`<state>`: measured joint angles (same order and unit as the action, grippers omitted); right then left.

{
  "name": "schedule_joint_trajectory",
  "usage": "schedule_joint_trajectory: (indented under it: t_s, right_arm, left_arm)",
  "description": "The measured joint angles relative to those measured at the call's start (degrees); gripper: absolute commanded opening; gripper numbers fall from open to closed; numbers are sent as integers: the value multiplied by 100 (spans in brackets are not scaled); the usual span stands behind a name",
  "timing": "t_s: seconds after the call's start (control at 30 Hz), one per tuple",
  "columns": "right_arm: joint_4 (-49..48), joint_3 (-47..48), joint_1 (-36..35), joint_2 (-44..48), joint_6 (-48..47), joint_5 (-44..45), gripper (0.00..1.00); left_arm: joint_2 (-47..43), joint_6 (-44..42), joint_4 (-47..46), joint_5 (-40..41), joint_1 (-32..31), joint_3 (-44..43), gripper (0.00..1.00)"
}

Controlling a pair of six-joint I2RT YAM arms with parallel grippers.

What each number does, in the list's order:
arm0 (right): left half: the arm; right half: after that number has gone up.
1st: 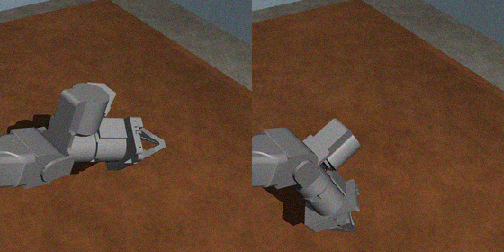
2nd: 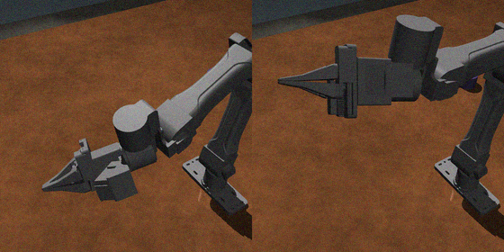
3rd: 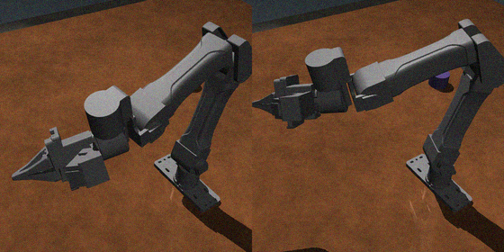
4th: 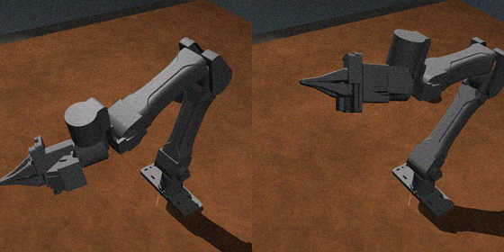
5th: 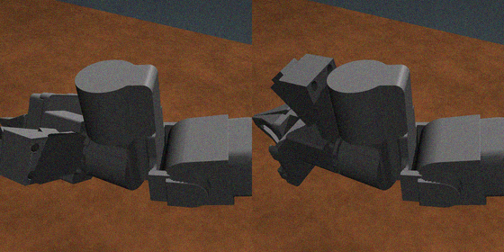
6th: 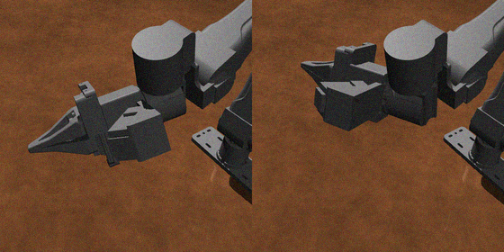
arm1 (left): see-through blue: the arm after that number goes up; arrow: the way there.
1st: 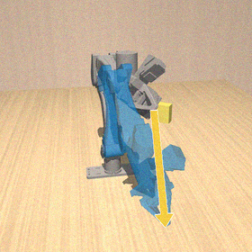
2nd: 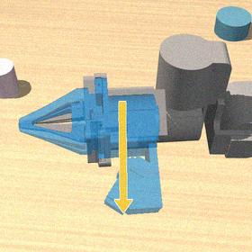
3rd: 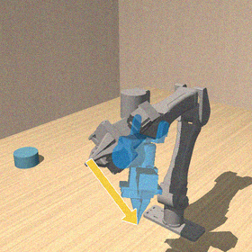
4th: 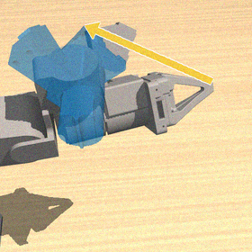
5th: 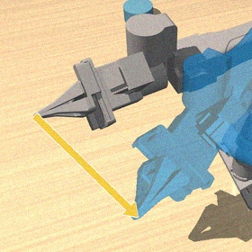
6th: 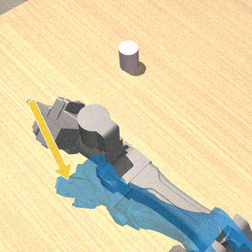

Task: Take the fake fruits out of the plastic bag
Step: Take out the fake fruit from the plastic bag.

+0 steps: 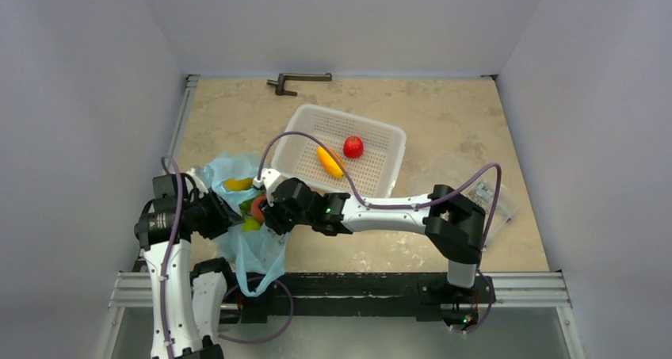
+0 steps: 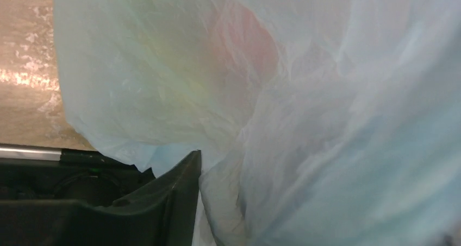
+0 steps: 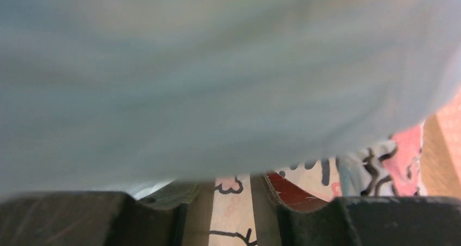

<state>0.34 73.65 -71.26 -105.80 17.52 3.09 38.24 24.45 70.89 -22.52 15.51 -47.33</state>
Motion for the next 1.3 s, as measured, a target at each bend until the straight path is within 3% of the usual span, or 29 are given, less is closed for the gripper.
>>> schedule_joint_trajectory:
  t_s: [0.1,0.23,0.5,0.77,0.93,1.1,1.3]
  right_arm:
    - [4,146,-2,-13,-70,199,45]
    - [11,802,-11,-367,-201,389,57]
    - [219,1849,-35,-1335,-667,824,72]
    - [658,2000,-42,-1746,-1220,1412,85]
    - [721,2000,-42,-1768,-1410,1552,85]
    - [734,2120,-42,-1969,-1488,1681,78]
    - [743,2293,-42,-2166,-1552,1703,58]
  left_arm:
    - [-55,7,105,111,-33,-13,8]
    - [-243,15,173,271,-59,-13,0]
    - [-422,22,164,431,-66,-11,0]
    - [-494,24,114,413,-66,37,0]
    - [-769,22,85,334,-142,52,0]
    - [-748,24,46,291,-166,109,0]
    - [-789,31,35,280,-166,118,0]
